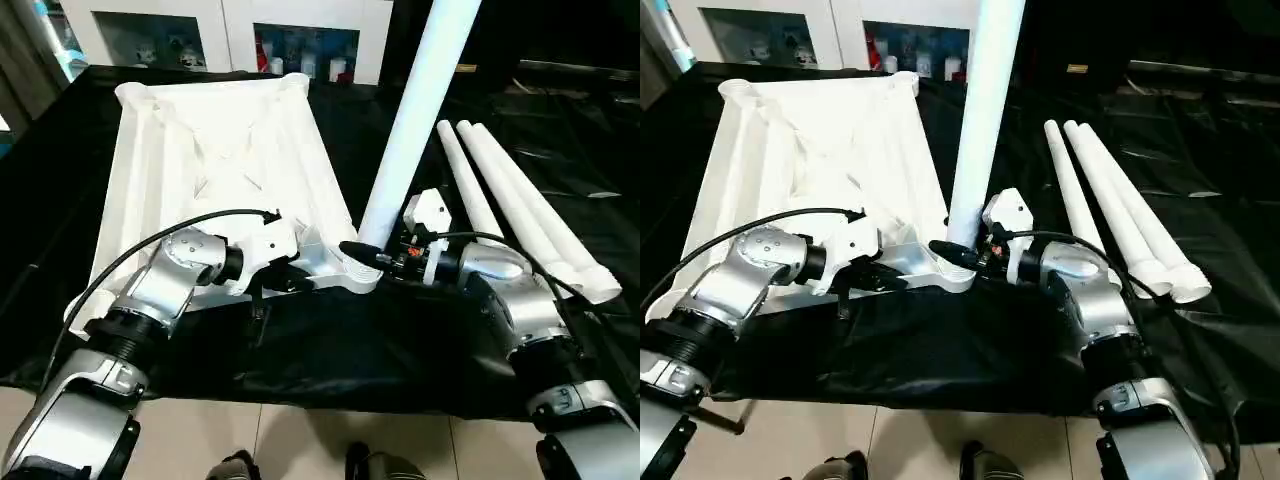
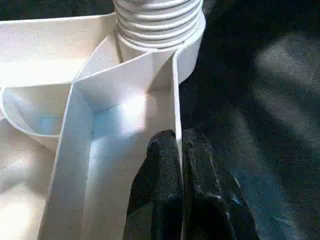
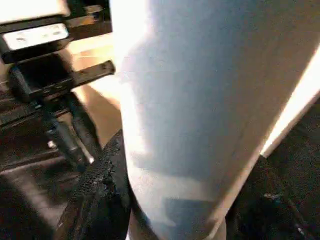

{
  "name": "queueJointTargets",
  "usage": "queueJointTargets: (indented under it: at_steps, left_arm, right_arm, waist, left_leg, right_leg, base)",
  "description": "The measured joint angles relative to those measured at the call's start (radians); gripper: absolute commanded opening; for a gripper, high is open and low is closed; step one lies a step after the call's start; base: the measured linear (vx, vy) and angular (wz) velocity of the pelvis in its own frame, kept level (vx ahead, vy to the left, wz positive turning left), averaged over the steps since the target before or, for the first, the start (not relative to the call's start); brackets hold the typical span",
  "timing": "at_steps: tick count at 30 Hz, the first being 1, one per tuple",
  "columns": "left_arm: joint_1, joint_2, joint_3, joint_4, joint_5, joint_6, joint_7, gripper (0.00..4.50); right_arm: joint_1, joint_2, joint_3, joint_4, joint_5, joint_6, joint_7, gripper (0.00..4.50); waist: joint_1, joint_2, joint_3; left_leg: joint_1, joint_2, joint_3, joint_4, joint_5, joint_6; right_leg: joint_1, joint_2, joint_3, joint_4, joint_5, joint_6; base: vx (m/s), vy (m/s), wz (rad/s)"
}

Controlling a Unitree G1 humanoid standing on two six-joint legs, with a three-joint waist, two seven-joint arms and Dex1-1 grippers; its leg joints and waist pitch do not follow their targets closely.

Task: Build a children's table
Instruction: Rotate leg to tighten

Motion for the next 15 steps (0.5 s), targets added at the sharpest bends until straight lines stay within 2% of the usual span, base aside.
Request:
queueJointTargets:
  at_steps: [3,5,7,9,10,11,12,13,14,15]
  left_arm:
    - [-0.033,-0.026,0.004,0.036,0.017,0.025,0.054,0.00]
    - [-0.039,-0.040,0.010,0.043,0.019,0.038,0.082,0.00]
    - [-0.050,-0.051,0.013,0.052,0.022,0.047,0.104,0.00]
    - [-0.073,-0.069,0.014,0.076,0.037,0.063,0.133,0.00]
    - [-0.080,-0.081,0.014,0.087,0.044,0.071,0.158,0.00]
    - [-0.105,-0.104,0.013,0.112,0.062,0.086,0.200,0.00]
    - [-0.127,-0.125,0.006,0.131,0.078,0.103,0.232,0.00]
    - [-0.146,-0.150,-0.003,0.151,0.095,0.121,0.269,0.00]
    - [-0.154,-0.170,0.000,0.157,0.102,0.131,0.311,0.00]
    - [-0.160,-0.182,0.004,0.162,0.103,0.138,0.332,0.00]
  right_arm:
    - [-0.021,0.046,-0.026,0.037,-0.004,0.003,-0.137,1.91]
    - [-0.030,0.069,-0.037,0.045,-0.011,0.009,-0.207,1.91]
    - [-0.046,0.083,-0.047,0.054,-0.012,0.022,-0.254,1.91]
    - [-0.069,0.108,-0.062,0.078,-0.013,0.035,-0.325,1.91]
    - [-0.082,0.120,-0.067,0.097,-0.017,0.036,-0.362,1.91]
    - [-0.110,0.139,-0.080,0.130,-0.024,0.042,-0.425,1.91]
    - [-0.128,0.149,-0.092,0.155,-0.028,0.048,-0.471,1.91]
    - [-0.130,0.151,-0.105,0.166,-0.031,0.049,-0.502,1.91]
    - [-0.157,0.162,-0.115,0.193,-0.033,0.052,-0.543,1.91]
    - [-0.179,0.169,-0.118,0.209,-0.037,0.055,-0.577,1.91]
  waist:
    - [-0.003,-0.003,0.003]
    - [-0.006,0.000,0.007]
    - [-0.009,0.007,0.013]
    - [-0.015,0.018,0.022]
    - [-0.019,0.023,0.026]
    - [-0.020,0.031,0.034]
    - [-0.012,0.031,0.039]
    - [0.006,0.016,0.037]
    - [0.023,-0.031,0.026]
    - [0.034,-0.026,0.029]
  left_leg:
    - [0.002,-0.001,0.000,0.000,0.000,0.000]
    - [0.003,-0.001,-0.004,0.000,0.000,0.000]
    - [0.002,0.000,-0.013,0.000,0.000,0.000]
    - [0.003,0.001,-0.026,-0.001,-0.001,0.000]
    - [0.004,0.002,-0.027,-0.003,-0.001,0.000]
    - [0.002,0.004,-0.028,-0.006,-0.001,0.000]
    - [0.001,0.006,-0.023,-0.009,-0.001,0.000]
    - [0.006,0.009,0.007,-0.012,-0.001,0.000]
    - [0.015,0.006,0.051,-0.003,-0.002,-0.001]
    - [0.012,0.006,0.034,0.026,-0.027,0.004]
  right_leg:
    - [-0.002,-0.001,-0.001,-0.002,-0.001,0.000]
    - [-0.002,-0.001,-0.008,-0.009,-0.002,0.001]
    - [0.002,-0.004,-0.026,-0.021,-0.003,0.001]
    - [0.014,-0.010,-0.055,-0.040,-0.005,0.001]
    - [0.017,-0.016,-0.067,-0.042,-0.007,0.001]
    - [0.022,-0.020,-0.078,-0.032,-0.015,0.000]
    - [0.017,-0.024,-0.068,0.030,-0.059,-0.020]
    - [0.019,-0.027,-0.034,0.115,-0.097,-0.035]
    - [0.018,-0.033,0.014,0.143,-0.117,0.017]
    - [0.010,-0.033,0.012,0.143,-0.115,0.018]
  base:
    - [0.000,0.000,0.00]
    - [0.000,0.000,0.00]
    - [0.000,0.000,0.00]
    - [0.000,0.000,0.00]
    - [0.000,0.000,0.00]
    - [-0.080,0.013,0.00]
    - [-0.085,-0.043,0.29]
    - [-0.085,-0.043,0.29]
    - [0.029,-0.157,0.29]
    - [0.105,-0.121,-0.30]
